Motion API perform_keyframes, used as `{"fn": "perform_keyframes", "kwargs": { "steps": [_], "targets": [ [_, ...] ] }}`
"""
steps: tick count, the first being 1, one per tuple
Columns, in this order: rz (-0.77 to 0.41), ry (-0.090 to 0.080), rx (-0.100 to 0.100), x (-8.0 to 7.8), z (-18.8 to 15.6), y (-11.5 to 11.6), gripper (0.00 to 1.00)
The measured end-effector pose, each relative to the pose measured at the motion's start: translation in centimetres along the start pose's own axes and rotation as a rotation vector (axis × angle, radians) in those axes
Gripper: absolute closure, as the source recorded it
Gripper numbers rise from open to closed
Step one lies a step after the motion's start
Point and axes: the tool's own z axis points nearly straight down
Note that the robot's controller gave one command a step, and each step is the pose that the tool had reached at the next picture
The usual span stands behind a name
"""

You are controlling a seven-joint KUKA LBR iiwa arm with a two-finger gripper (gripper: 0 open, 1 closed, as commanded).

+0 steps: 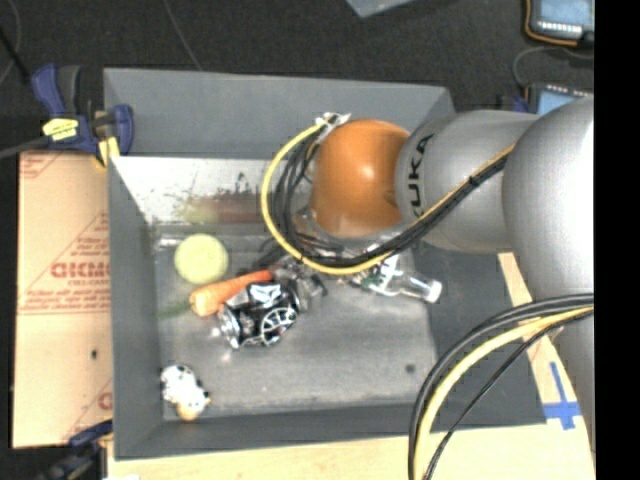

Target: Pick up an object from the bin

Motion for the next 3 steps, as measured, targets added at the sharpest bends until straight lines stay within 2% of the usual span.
{"fn": "perform_keyframes", "kwargs": {
  "steps": [3],
  "targets": [
    [0.004, 0.0, -0.001, 0.0, -2.4, 0.0, 1.0]
  ]
}}
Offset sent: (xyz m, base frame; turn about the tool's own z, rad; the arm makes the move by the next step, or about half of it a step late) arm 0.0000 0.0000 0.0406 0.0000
